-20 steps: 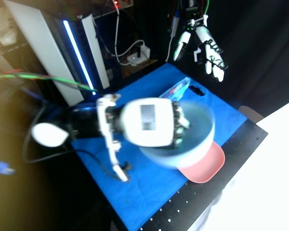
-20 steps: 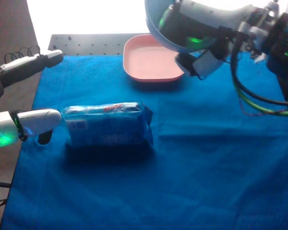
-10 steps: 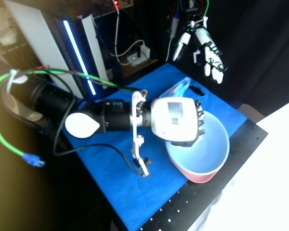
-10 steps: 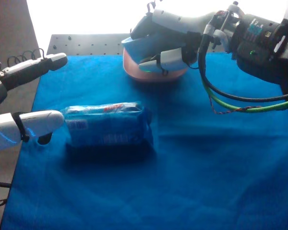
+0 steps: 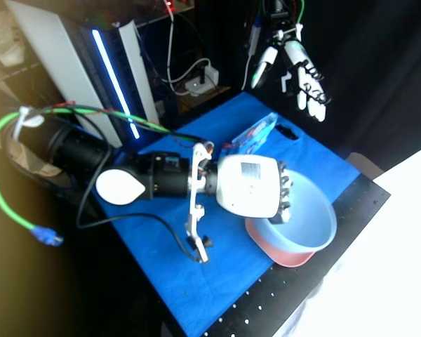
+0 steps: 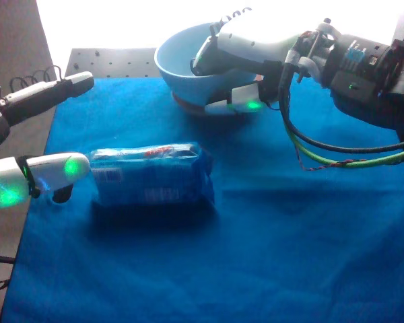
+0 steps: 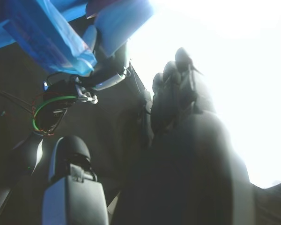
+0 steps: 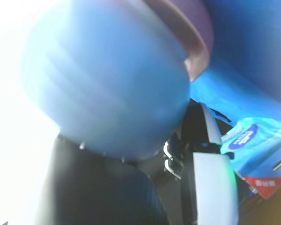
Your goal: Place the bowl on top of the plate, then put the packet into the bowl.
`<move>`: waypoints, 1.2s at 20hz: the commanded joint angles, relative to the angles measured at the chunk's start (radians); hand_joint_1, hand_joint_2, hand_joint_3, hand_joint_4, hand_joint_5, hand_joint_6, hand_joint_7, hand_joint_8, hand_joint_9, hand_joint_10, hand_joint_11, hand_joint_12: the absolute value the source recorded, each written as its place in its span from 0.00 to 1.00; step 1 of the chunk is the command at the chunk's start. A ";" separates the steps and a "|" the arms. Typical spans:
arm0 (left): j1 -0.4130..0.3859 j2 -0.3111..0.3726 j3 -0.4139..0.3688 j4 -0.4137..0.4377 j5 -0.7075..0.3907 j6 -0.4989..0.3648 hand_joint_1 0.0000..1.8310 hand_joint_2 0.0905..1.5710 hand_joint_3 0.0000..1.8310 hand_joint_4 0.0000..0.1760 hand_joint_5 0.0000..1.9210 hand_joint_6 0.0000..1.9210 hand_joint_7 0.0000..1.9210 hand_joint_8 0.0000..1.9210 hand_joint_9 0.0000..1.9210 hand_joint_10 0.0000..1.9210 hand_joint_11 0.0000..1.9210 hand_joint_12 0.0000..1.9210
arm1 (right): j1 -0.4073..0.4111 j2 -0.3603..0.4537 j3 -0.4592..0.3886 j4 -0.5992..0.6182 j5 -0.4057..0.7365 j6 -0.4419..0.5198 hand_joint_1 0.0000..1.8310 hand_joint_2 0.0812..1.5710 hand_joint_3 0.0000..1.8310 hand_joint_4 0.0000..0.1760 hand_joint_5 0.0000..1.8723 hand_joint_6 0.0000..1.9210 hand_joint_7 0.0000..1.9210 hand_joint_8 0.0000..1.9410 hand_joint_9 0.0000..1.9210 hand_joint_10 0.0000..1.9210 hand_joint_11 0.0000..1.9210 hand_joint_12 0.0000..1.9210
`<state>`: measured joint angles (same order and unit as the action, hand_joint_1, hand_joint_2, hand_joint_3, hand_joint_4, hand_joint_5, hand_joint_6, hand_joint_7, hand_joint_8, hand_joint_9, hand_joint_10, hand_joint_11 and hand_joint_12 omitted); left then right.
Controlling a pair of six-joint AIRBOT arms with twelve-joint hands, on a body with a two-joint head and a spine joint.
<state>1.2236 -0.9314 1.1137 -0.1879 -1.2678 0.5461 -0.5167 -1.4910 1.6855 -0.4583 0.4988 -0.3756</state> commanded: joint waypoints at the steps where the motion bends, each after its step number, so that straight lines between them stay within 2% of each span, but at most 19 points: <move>1: -0.010 -0.005 0.005 -0.013 -0.133 -0.011 0.26 0.66 0.00 0.45 0.12 0.00 0.10 0.00 0.09 0.00 0.04 0.15 | 0.005 -0.003 0.006 0.030 0.102 0.001 0.64 0.79 0.01 0.00 0.42 0.63 0.44 0.71 0.50 0.68 0.48 0.81; 2: -0.011 -0.005 0.006 -0.013 -0.134 -0.011 0.26 0.66 0.00 0.47 0.12 0.00 0.10 0.00 0.09 0.00 0.05 0.16 | 0.005 -0.003 0.006 0.030 0.102 0.001 0.64 0.78 0.00 0.00 0.40 0.63 0.41 0.77 0.49 0.70 0.48 0.83; 4: -0.011 -0.005 0.005 -0.013 -0.135 -0.012 0.26 0.65 0.00 0.52 0.12 0.00 0.10 0.00 0.09 0.00 0.06 0.16 | 0.005 -0.003 0.005 0.030 0.102 0.001 0.65 0.79 0.00 0.00 0.37 0.63 0.41 0.80 0.47 0.71 0.46 0.85; 5: -0.011 -0.005 0.005 -0.013 -0.135 -0.012 0.25 0.66 0.00 0.53 0.12 0.00 0.10 0.00 0.09 0.00 0.05 0.15 | 0.004 -0.003 0.004 0.030 0.102 0.001 0.65 0.80 0.00 0.00 0.35 0.67 0.41 0.79 0.45 0.68 0.43 0.85; 7: -0.011 -0.005 0.004 -0.013 -0.135 -0.013 0.26 0.67 0.00 0.44 0.12 0.00 0.10 0.00 0.09 0.00 0.05 0.16 | -0.007 0.005 -0.002 0.030 0.102 0.001 0.61 0.84 0.00 0.00 0.27 0.78 0.38 0.80 0.42 0.53 0.38 0.77; 8: -0.011 -0.005 0.004 -0.013 -0.135 -0.014 0.26 0.67 0.00 0.42 0.12 0.00 0.10 0.00 0.09 0.00 0.05 0.16 | -0.016 0.015 -0.006 0.030 0.102 0.001 0.67 0.84 0.00 0.00 0.29 0.38 0.32 0.83 0.41 0.48 0.38 0.74; 9: -0.011 -0.005 0.003 -0.013 -0.134 -0.015 0.25 0.67 0.00 0.46 0.12 0.00 0.10 0.00 0.10 0.00 0.04 0.16 | -0.027 0.024 -0.013 0.030 0.102 0.001 0.56 0.87 0.00 0.00 0.29 0.16 0.29 0.40 0.37 0.40 0.28 0.70; 10: -0.011 -0.005 0.003 -0.013 -0.134 -0.015 0.24 0.67 0.00 0.46 0.12 0.00 0.10 0.00 0.10 0.00 0.04 0.16 | -0.039 0.033 -0.020 0.030 0.102 0.001 0.52 0.88 0.00 0.00 0.31 0.05 0.33 0.16 0.36 0.29 0.24 0.64; 11: -0.011 -0.005 0.002 -0.013 -0.134 -0.015 0.25 0.66 0.00 0.51 0.12 0.00 0.10 0.00 0.10 0.00 0.05 0.16 | -0.048 0.043 -0.028 0.030 0.102 0.002 0.48 0.89 0.00 0.00 0.27 0.01 0.30 0.04 0.32 0.15 0.15 0.61; 12: -0.011 -0.005 0.002 -0.013 -0.134 -0.015 0.26 0.66 0.00 0.53 0.12 0.00 0.10 0.00 0.09 0.00 0.05 0.17 | -0.051 0.049 -0.033 0.030 0.102 0.002 0.46 0.89 0.00 0.03 0.24 0.00 0.26 0.01 0.29 0.06 0.08 0.59; 13: -0.011 -0.005 0.002 -0.014 -0.134 -0.015 0.28 0.66 0.00 0.47 0.12 0.00 0.10 0.00 0.09 0.00 0.05 0.17 | -0.056 0.058 -0.042 0.030 0.103 0.002 0.47 0.87 0.00 0.03 0.20 0.00 0.23 0.00 0.25 0.02 0.05 0.58; 15: -0.011 -0.005 0.002 -0.014 -0.133 -0.015 0.27 0.65 0.00 0.46 0.11 0.00 0.10 0.00 0.09 0.00 0.05 0.17 | -0.062 0.077 -0.057 0.031 0.103 0.002 0.35 0.85 0.00 0.22 0.10 0.00 0.13 0.00 0.16 0.00 0.00 0.42; 16: -0.010 -0.005 0.003 -0.015 -0.132 -0.015 0.27 0.65 0.00 0.46 0.11 0.00 0.10 0.00 0.09 0.00 0.05 0.17 | -0.062 0.083 -0.060 0.032 0.103 0.002 0.35 0.85 0.00 0.22 0.10 0.00 0.13 0.00 0.16 0.00 0.00 0.42; 18: -0.010 -0.005 0.004 -0.016 -0.127 -0.015 0.32 0.62 0.00 0.36 0.11 0.00 0.09 0.00 0.09 0.00 0.04 0.18 | -0.062 0.093 -0.067 0.042 0.108 0.002 0.27 0.80 0.00 0.41 0.05 0.00 0.06 0.00 0.08 0.00 0.00 0.18; 20: -0.010 -0.006 0.008 -0.016 -0.114 -0.015 0.38 0.59 0.00 0.37 0.11 0.00 0.08 0.00 0.06 0.00 0.02 0.19 | -0.067 0.107 -0.075 0.065 0.164 0.002 0.23 0.75 0.00 0.77 0.00 0.00 0.00 0.00 0.00 0.00 0.00 0.02; 21: -0.011 -0.006 0.012 -0.017 -0.101 -0.015 0.41 0.56 0.00 0.33 0.10 0.00 0.07 0.00 0.05 0.00 0.01 0.19 | -0.074 0.121 -0.087 0.092 0.206 0.002 0.26 0.72 0.00 0.99 0.00 0.00 0.00 0.00 0.00 0.00 0.00 0.00; 22: -0.011 -0.007 0.017 -0.017 -0.088 -0.015 0.43 0.54 0.00 0.43 0.09 0.00 0.06 0.00 0.04 0.00 0.00 0.17 | -0.083 0.138 -0.101 0.120 0.246 0.002 0.29 0.72 0.00 1.00 0.00 0.00 0.00 0.00 0.00 0.00 0.00 0.00; 23: -0.012 -0.007 0.021 -0.017 -0.076 -0.015 0.43 0.54 0.00 0.43 0.09 0.00 0.06 0.00 0.04 0.00 0.00 0.17 | -0.093 0.159 -0.119 0.153 0.293 0.002 0.29 0.72 0.00 1.00 0.00 0.00 0.00 0.00 0.00 0.00 0.00 0.00; 24: -0.013 -0.007 0.023 -0.015 -0.070 -0.014 0.43 0.53 0.00 0.50 0.08 0.00 0.05 0.00 0.04 0.00 0.00 0.16 | -0.098 0.175 -0.135 0.179 0.309 0.002 0.27 0.71 0.00 1.00 0.00 0.00 0.00 0.00 0.00 0.00 0.00 0.00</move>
<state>1.2232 -0.9333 1.1362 -0.1890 -1.2186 0.5373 -0.6308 -1.3014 1.5352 -0.3092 0.6868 -0.3775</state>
